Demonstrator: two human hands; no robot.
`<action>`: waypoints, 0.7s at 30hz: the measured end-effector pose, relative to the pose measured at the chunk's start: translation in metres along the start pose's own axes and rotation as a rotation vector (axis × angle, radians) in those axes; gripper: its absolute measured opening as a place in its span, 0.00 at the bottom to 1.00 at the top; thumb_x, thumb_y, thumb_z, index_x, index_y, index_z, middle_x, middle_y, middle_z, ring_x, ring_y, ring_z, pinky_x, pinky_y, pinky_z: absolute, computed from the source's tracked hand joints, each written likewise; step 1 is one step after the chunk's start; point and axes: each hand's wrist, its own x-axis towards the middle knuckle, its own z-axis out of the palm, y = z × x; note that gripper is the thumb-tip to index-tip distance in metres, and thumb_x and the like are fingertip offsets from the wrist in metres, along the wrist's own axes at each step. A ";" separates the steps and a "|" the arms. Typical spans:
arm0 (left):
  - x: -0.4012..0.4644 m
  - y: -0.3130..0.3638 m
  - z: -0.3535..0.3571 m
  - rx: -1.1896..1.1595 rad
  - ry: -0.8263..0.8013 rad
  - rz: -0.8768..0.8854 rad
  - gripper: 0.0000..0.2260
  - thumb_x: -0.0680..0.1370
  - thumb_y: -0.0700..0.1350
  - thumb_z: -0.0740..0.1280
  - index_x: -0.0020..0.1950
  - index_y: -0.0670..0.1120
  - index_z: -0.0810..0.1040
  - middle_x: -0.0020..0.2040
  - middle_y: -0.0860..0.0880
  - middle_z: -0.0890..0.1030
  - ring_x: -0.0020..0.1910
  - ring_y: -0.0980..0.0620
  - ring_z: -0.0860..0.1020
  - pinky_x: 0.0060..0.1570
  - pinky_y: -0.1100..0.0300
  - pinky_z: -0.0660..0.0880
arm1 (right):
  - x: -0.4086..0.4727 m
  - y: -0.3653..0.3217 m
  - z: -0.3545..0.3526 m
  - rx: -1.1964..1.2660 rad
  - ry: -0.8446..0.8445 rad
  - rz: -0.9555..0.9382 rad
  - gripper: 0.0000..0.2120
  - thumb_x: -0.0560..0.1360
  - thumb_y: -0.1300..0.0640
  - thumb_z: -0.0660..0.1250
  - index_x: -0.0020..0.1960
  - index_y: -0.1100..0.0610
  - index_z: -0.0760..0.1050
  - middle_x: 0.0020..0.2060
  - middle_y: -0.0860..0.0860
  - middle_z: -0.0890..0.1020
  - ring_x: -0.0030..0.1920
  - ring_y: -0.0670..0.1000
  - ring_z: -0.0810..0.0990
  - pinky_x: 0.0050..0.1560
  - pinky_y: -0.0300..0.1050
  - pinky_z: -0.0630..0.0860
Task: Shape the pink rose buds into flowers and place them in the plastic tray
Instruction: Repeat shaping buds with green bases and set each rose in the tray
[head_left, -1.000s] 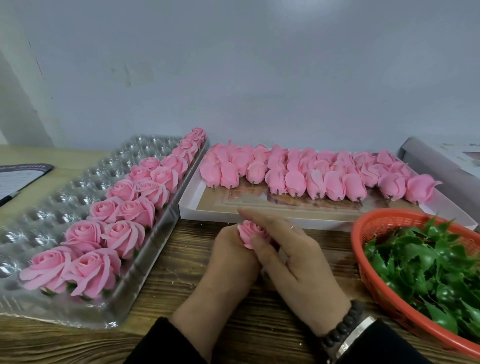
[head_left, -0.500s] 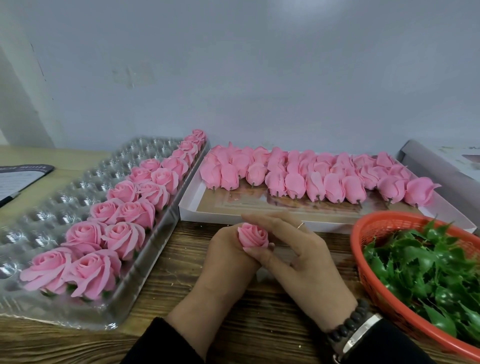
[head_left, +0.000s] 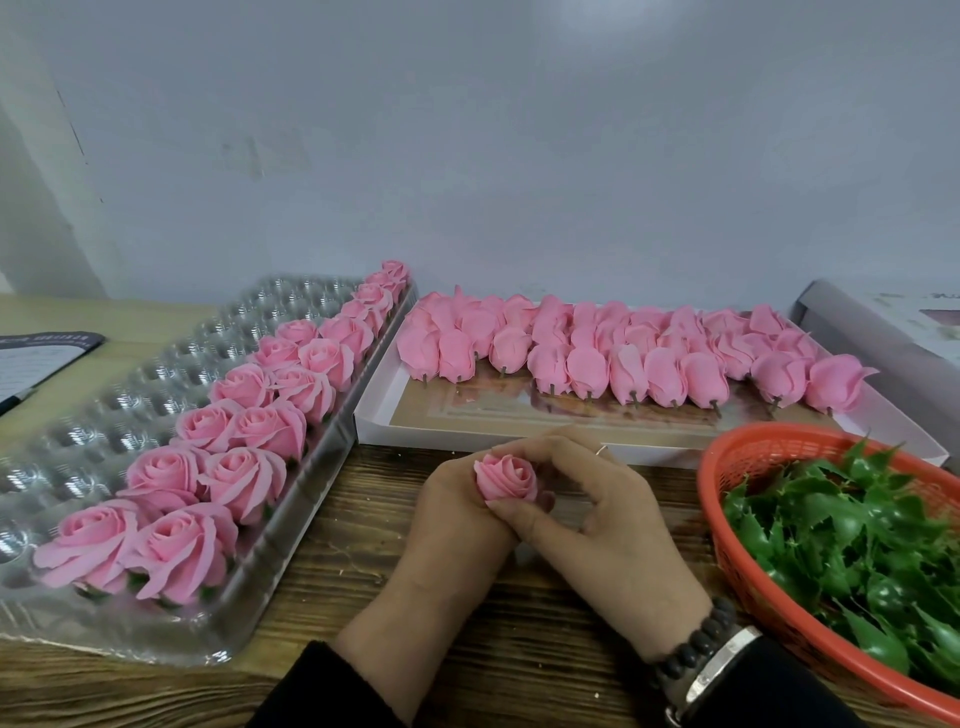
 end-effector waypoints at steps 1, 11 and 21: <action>0.000 -0.001 0.000 -0.010 -0.004 0.011 0.15 0.72 0.26 0.65 0.45 0.46 0.80 0.33 0.56 0.82 0.36 0.65 0.80 0.36 0.75 0.72 | 0.000 0.000 0.000 0.002 0.003 0.002 0.10 0.67 0.53 0.71 0.47 0.43 0.79 0.45 0.39 0.79 0.50 0.39 0.76 0.48 0.27 0.69; -0.001 -0.002 0.002 -0.091 -0.077 0.006 0.13 0.70 0.25 0.66 0.50 0.38 0.80 0.39 0.49 0.83 0.38 0.61 0.80 0.37 0.72 0.74 | -0.001 0.001 -0.002 0.021 0.011 0.032 0.08 0.68 0.56 0.73 0.45 0.46 0.78 0.42 0.41 0.80 0.47 0.43 0.77 0.46 0.29 0.72; -0.002 -0.008 0.005 -0.059 -0.047 0.001 0.23 0.67 0.25 0.70 0.58 0.41 0.72 0.50 0.43 0.80 0.45 0.57 0.79 0.44 0.69 0.75 | 0.000 0.004 -0.002 0.026 0.076 0.089 0.10 0.64 0.56 0.70 0.42 0.43 0.77 0.41 0.40 0.80 0.45 0.43 0.78 0.45 0.29 0.71</action>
